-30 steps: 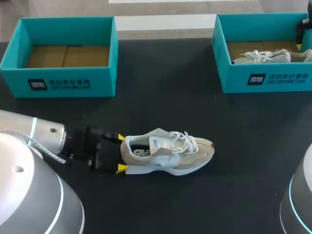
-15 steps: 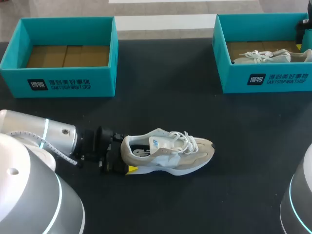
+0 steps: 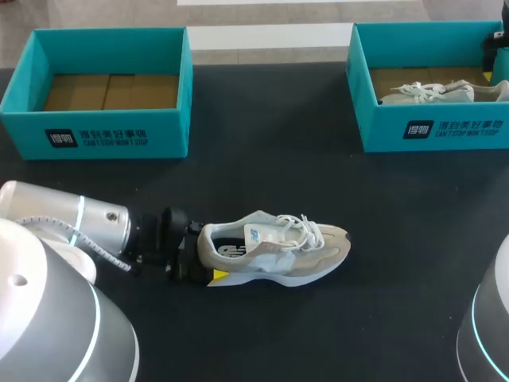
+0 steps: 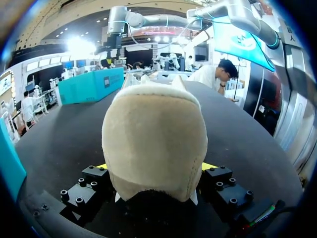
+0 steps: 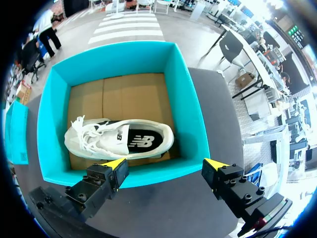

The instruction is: Take the shoe out of the shoebox, open the shoe tongue, remove and reinsert the insole, then place the shoe into the shoebox

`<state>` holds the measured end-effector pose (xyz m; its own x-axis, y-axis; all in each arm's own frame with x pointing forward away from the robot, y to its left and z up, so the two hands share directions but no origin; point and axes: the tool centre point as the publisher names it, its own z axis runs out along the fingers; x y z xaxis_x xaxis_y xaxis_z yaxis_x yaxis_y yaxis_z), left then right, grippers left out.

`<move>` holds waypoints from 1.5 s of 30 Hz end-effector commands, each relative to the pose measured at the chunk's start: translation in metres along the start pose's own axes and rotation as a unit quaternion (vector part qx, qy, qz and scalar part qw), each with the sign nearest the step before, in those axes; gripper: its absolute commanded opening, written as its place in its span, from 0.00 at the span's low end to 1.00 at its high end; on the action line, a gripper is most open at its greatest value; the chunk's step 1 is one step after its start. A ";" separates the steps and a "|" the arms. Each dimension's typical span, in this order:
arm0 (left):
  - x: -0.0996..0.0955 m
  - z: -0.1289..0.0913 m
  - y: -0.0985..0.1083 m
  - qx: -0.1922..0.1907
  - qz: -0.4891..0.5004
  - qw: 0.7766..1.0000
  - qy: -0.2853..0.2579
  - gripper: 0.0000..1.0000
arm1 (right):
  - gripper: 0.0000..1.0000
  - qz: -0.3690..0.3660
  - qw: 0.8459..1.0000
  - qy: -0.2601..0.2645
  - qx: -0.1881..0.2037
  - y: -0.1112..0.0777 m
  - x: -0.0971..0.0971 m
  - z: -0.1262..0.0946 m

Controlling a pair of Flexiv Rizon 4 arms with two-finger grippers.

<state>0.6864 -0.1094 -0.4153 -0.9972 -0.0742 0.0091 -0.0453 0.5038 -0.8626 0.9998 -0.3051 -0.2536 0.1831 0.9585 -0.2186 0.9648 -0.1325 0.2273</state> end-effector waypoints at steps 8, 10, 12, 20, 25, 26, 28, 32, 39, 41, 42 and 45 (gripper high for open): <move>0.003 0.005 0.002 -0.003 0.000 1.000 0.000 0.00 | 1.00 0.001 1.000 0.000 -0.001 0.000 0.000 0.000; 0.003 0.005 0.002 -0.003 0.000 1.000 0.000 0.00 | 1.00 0.001 1.000 0.000 -0.001 0.000 0.000 0.000; 0.003 0.005 0.002 -0.003 0.000 1.000 0.000 0.00 | 1.00 0.001 1.000 0.000 -0.001 0.000 0.000 0.000; 0.003 0.005 0.002 -0.003 0.000 1.000 0.000 0.00 | 1.00 0.001 1.000 0.000 -0.001 0.000 0.000 0.000; 0.003 0.005 0.002 -0.003 0.000 1.000 0.000 0.00 | 1.00 0.023 1.000 0.009 0.013 -0.044 0.028 -0.022; 0.003 0.005 0.002 -0.003 0.000 1.000 0.000 0.00 | 1.00 0.020 1.000 0.005 0.014 -0.052 0.035 -0.027; 0.003 0.005 0.002 -0.003 0.000 1.000 0.000 0.00 | 1.00 0.019 1.000 -0.003 0.018 -0.067 0.048 -0.038; 0.003 0.005 0.002 -0.003 0.000 1.000 0.000 0.00 | 1.00 0.032 0.999 -0.006 0.024 -0.095 0.078 -0.065; 0.003 0.005 0.002 -0.003 0.000 1.000 0.000 0.00 | 1.00 0.050 0.999 0.003 0.015 -0.137 0.134 -0.105; 0.003 0.005 0.002 -0.003 0.000 1.000 0.000 0.00 | 1.00 0.045 0.999 0.000 0.016 -0.147 0.147 -0.114; 0.003 0.005 0.002 -0.003 0.000 1.000 0.000 0.00 | 1.00 0.044 0.999 0.005 0.019 -0.156 0.158 -0.121; 0.003 0.005 0.002 -0.003 0.000 1.000 0.000 0.00 | 1.00 0.041 0.999 0.021 0.027 -0.179 0.180 -0.133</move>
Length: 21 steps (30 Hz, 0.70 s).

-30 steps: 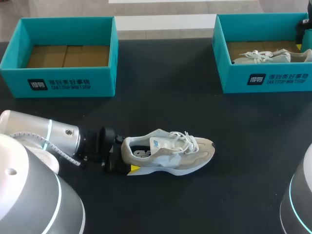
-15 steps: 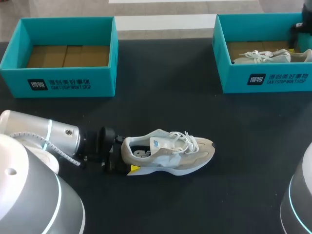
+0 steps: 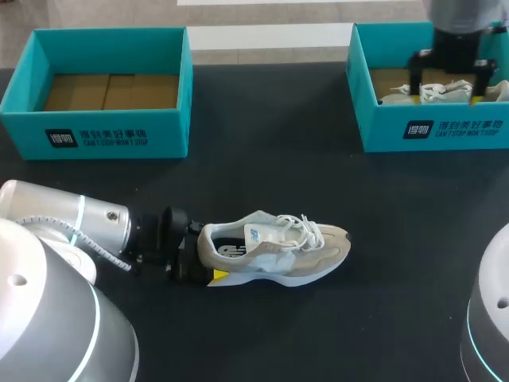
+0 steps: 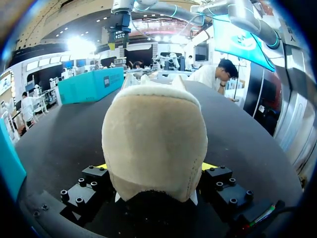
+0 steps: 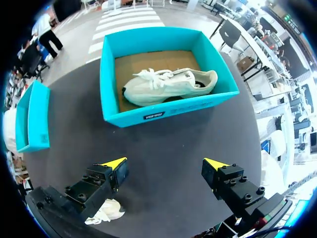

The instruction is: Take the shoe out of the shoebox, open the shoe tongue, remove and reinsert the insole, then place the shoe into the shoebox

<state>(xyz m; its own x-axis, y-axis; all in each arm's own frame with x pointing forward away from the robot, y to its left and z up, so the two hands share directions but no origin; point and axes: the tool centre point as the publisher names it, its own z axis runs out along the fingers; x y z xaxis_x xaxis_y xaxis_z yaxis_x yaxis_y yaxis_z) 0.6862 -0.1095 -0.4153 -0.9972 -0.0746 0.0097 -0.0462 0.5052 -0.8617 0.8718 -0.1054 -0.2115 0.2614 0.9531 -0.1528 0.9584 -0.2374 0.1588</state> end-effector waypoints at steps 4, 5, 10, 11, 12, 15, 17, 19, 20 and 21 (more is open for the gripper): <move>0.003 0.005 0.002 -0.002 0.000 1.000 0.000 0.00 | 1.00 -0.021 1.000 0.008 0.010 -0.062 0.031 -0.020; 0.003 0.005 0.002 -0.002 0.000 1.000 0.000 0.00 | 1.00 -0.021 1.000 0.008 0.010 -0.062 0.031 -0.020; 0.003 0.005 0.002 -0.002 0.000 1.000 0.000 0.00 | 1.00 -0.021 1.000 0.008 0.010 -0.062 0.031 -0.020; 0.003 0.005 0.002 -0.002 0.000 1.000 0.000 0.00 | 1.00 -0.021 1.000 0.008 0.010 -0.062 0.031 -0.020; 0.003 0.005 0.002 -0.002 0.000 1.000 0.000 0.00 | 1.00 -0.021 1.000 0.008 0.010 -0.062 0.031 -0.020; 0.003 0.005 0.002 -0.002 0.000 1.000 0.000 0.00 | 1.00 -0.021 1.000 0.008 0.010 -0.062 0.031 -0.020; 0.003 0.005 0.002 -0.002 0.000 1.000 0.000 0.00 | 1.00 -0.021 1.000 0.008 0.010 -0.062 0.031 -0.020; 0.003 0.005 0.002 -0.002 0.000 1.000 0.000 0.00 | 1.00 -0.021 1.000 0.008 0.010 -0.062 0.031 -0.020; 0.003 0.005 0.002 -0.002 0.000 1.000 0.000 0.00 | 1.00 -0.021 1.000 0.008 0.010 -0.062 0.031 -0.020; 0.003 0.005 0.002 -0.002 0.000 1.000 0.000 0.00 | 1.00 -0.021 1.000 0.008 0.010 -0.062 0.031 -0.020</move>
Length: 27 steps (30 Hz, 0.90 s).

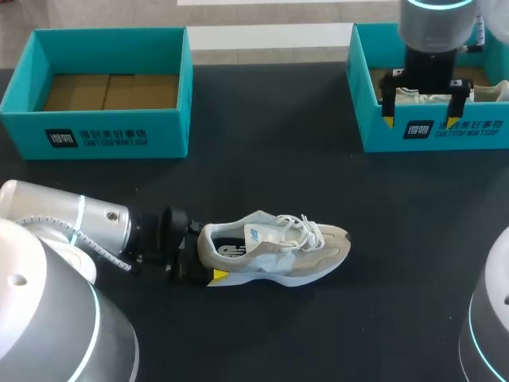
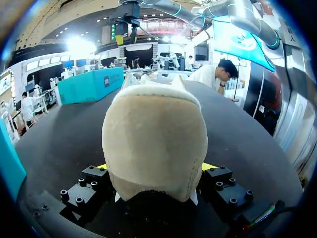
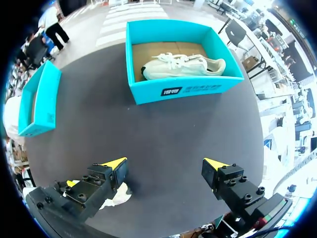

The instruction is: Take the shoe out of the shoebox, open the shoe tongue, remove and reinsert the insole, then place the shoe into the shoebox

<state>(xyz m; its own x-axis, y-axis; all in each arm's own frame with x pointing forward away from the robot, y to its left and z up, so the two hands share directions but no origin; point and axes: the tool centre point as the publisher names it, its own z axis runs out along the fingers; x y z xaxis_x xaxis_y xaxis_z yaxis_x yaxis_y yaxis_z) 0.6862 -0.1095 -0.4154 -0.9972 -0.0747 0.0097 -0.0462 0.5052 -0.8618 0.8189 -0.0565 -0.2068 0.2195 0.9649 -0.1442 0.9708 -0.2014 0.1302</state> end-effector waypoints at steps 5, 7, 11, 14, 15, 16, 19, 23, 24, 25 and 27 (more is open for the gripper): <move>0.003 0.005 0.002 -0.002 0.000 1.000 0.000 0.00 | 1.00 -0.010 1.000 -0.021 -0.004 -0.037 0.043 0.000; 0.003 0.005 0.002 -0.002 0.000 1.000 0.000 0.00 | 1.00 -0.003 1.000 -0.022 -0.018 -0.052 0.061 -0.003; 0.003 0.005 0.002 -0.002 0.000 1.000 0.000 0.00 | 1.00 -0.001 1.000 -0.021 -0.022 -0.079 0.093 -0.010; 0.003 0.005 0.002 -0.002 0.000 1.000 0.000 0.00 | 1.00 0.004 1.000 -0.011 -0.025 -0.098 0.113 -0.016; 0.003 0.005 0.002 -0.002 0.000 1.000 0.000 0.00 | 1.00 -0.001 1.000 -0.010 -0.026 -0.103 0.121 -0.018; 0.003 0.005 0.002 -0.002 0.000 1.000 0.000 0.00 | 1.00 -0.004 1.000 -0.011 -0.026 -0.109 0.128 -0.020; 0.003 0.005 0.002 -0.002 0.000 1.000 0.000 0.00 | 1.00 -0.004 1.000 -0.011 -0.029 -0.124 0.150 -0.024; 0.003 0.005 0.002 -0.002 0.000 1.000 0.000 0.00 | 1.00 -0.009 0.999 0.002 -0.030 -0.143 0.179 -0.026; 0.003 0.005 0.002 -0.002 0.000 1.000 0.000 0.00 | 1.00 -0.019 0.999 0.000 -0.029 -0.146 0.185 -0.026; 0.003 0.005 0.002 -0.002 0.000 1.000 0.000 0.00 | 1.00 -0.019 0.999 -0.002 -0.029 -0.150 0.190 -0.025; 0.003 0.005 0.002 -0.002 0.000 1.000 0.000 0.00 | 1.00 -0.012 1.000 0.006 -0.025 -0.157 0.198 -0.025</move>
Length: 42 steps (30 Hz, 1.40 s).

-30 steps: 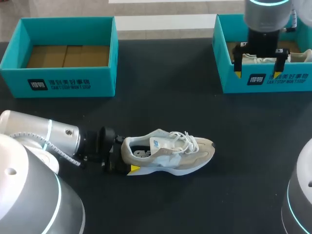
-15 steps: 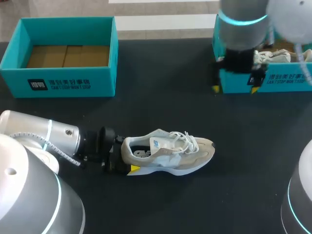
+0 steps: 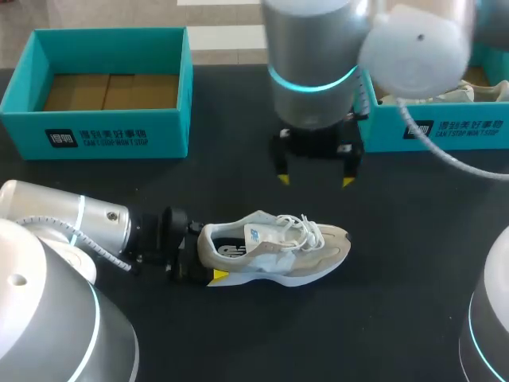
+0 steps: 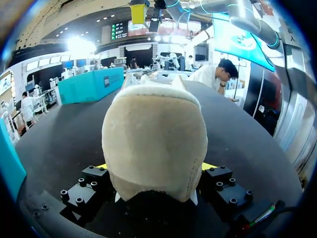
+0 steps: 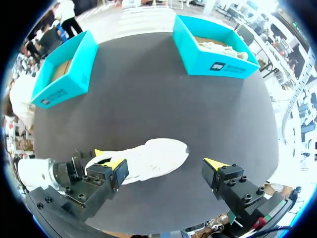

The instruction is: Take the shoe out of the shoebox, open the shoe tongue, remove and reinsert the insole, then place the shoe into the shoebox

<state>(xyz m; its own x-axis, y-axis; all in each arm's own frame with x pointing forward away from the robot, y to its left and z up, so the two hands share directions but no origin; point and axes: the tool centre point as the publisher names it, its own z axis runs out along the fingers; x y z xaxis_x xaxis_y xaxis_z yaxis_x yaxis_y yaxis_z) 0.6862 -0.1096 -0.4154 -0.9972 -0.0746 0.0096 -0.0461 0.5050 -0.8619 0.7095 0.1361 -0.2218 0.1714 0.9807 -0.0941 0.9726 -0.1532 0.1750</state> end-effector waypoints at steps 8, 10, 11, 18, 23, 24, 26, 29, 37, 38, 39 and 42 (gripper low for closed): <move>0.003 0.005 0.002 -0.002 0.000 1.000 0.000 0.00 | 1.00 -0.029 0.999 -0.011 0.032 -0.023 0.062 0.012; 0.003 0.005 0.002 -0.002 0.000 1.000 0.000 0.00 | 1.00 -0.029 0.999 -0.011 0.032 -0.023 0.062 0.012; 0.003 0.005 0.002 -0.002 0.000 1.000 0.000 0.00 | 1.00 -0.029 0.999 -0.011 0.032 -0.023 0.062 0.012; 0.003 0.005 0.002 -0.002 0.000 1.000 0.000 0.00 | 1.00 -0.029 0.999 -0.011 0.032 -0.023 0.062 0.012; 0.003 0.005 0.002 -0.002 0.000 1.000 0.000 0.00 | 1.00 -0.027 0.999 -0.013 0.039 -0.030 0.076 0.024; 0.003 0.005 0.002 -0.002 0.000 1.000 0.000 0.00 | 1.00 -0.032 0.998 -0.012 0.046 -0.033 0.081 0.028; 0.003 0.005 0.002 -0.002 0.000 1.000 0.000 0.00 | 1.00 -0.034 0.998 -0.025 0.048 -0.038 0.089 0.032; 0.003 0.005 0.002 -0.002 0.000 1.000 0.000 0.00 | 1.00 -0.036 0.998 -0.039 0.045 -0.046 0.099 0.036; 0.003 0.005 0.002 -0.002 0.000 1.000 0.000 0.00 | 1.00 0.003 0.999 -0.036 0.034 -0.068 0.106 0.049; 0.003 0.005 0.002 -0.002 0.000 1.000 0.000 0.00 | 1.00 0.004 0.999 -0.040 0.032 -0.070 0.108 0.050; 0.003 0.005 0.002 -0.002 0.000 1.000 0.000 0.00 | 1.00 0.008 0.998 -0.052 0.030 -0.072 0.109 0.051; 0.003 0.005 0.002 -0.002 0.000 1.000 0.000 0.00 | 1.00 0.020 0.998 -0.056 0.027 -0.076 0.111 0.054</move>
<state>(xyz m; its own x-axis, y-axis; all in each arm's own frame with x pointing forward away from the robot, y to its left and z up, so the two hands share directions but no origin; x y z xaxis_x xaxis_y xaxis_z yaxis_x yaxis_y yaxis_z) 0.6862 -0.1096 -0.4154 -0.9972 -0.0747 0.0097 -0.0462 0.5050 -0.8619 0.6788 0.2261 -0.2910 -0.0036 0.9898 -0.1421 0.9991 0.0094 0.0408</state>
